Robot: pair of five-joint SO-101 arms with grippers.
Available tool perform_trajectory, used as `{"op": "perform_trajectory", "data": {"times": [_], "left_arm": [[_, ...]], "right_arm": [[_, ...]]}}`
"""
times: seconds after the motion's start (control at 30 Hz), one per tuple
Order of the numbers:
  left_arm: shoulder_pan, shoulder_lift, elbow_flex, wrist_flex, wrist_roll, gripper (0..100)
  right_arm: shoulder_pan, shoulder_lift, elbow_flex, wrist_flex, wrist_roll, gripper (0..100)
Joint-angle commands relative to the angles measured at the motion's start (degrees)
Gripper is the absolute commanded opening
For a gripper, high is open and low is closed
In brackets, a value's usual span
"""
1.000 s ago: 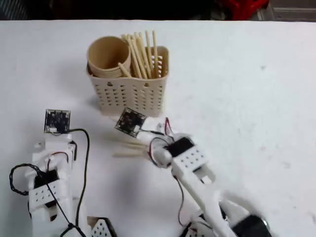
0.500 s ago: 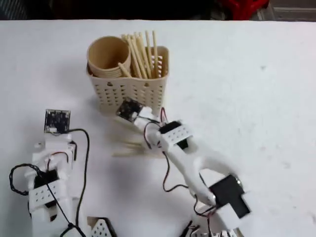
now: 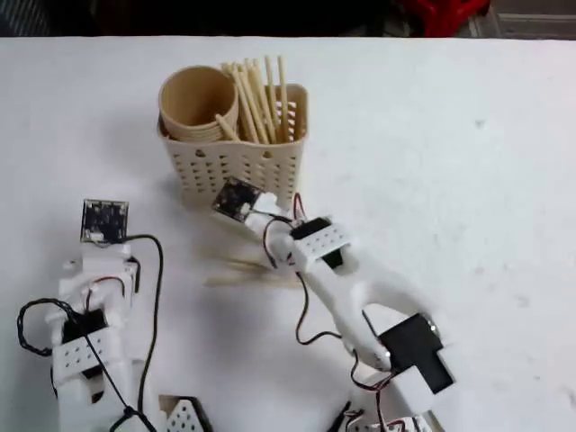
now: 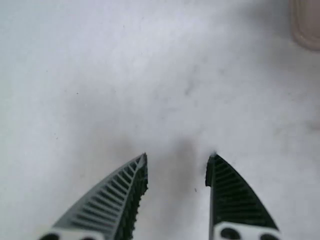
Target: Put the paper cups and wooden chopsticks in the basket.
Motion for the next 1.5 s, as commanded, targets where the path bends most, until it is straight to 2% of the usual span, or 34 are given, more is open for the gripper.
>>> {"op": "perform_trajectory", "data": {"times": [0.0,0.13,0.33,0.5,0.67,0.77,0.9,1.07,1.2,1.33,1.47], "left_arm": [[0.57,-0.92,-0.18,-1.14,-0.53,20],[0.57,-0.92,-0.18,-1.14,-0.53,20],[0.57,-0.92,-0.18,-1.14,-0.53,20],[0.57,-0.92,-0.18,-1.14,-0.53,20],[0.57,-0.92,-0.18,-1.14,-0.53,20],[0.57,-0.92,-0.18,-1.14,-0.53,20],[0.57,-0.92,-0.18,-1.14,-0.53,20],[0.57,-0.92,-0.18,-1.14,-0.53,20],[0.57,-0.92,-0.18,-1.14,-0.53,20],[0.57,-0.92,-0.18,-1.14,-0.53,20],[0.57,-0.92,-0.18,-1.14,-0.53,20]], "right_arm": [[-0.22,-7.96,-0.79,4.35,-1.76,1.7],[-2.42,-22.64,2.64,9.45,-3.08,1.7],[-10.07,-48.92,7.47,18.51,-4.04,1.7],[-6.55,-61.76,-2.90,17.63,-15.21,1.6],[-0.92,-57.63,-13.63,5.05,-21.89,1.6],[1.71,-49.63,-17.49,-4.88,-25.41,1.6],[1.98,-34.33,-25.32,-15.96,-26.46,1.7],[1.98,-17.54,-35.87,-18.15,-26.20,1.8],[3.38,-12.70,-33.23,-20.70,-26.46,1.8],[4.18,-13.85,-22.24,-30.11,-26.11,1.7],[4.09,-17.45,-12.48,-34.59,-26.11,1.7]]}}
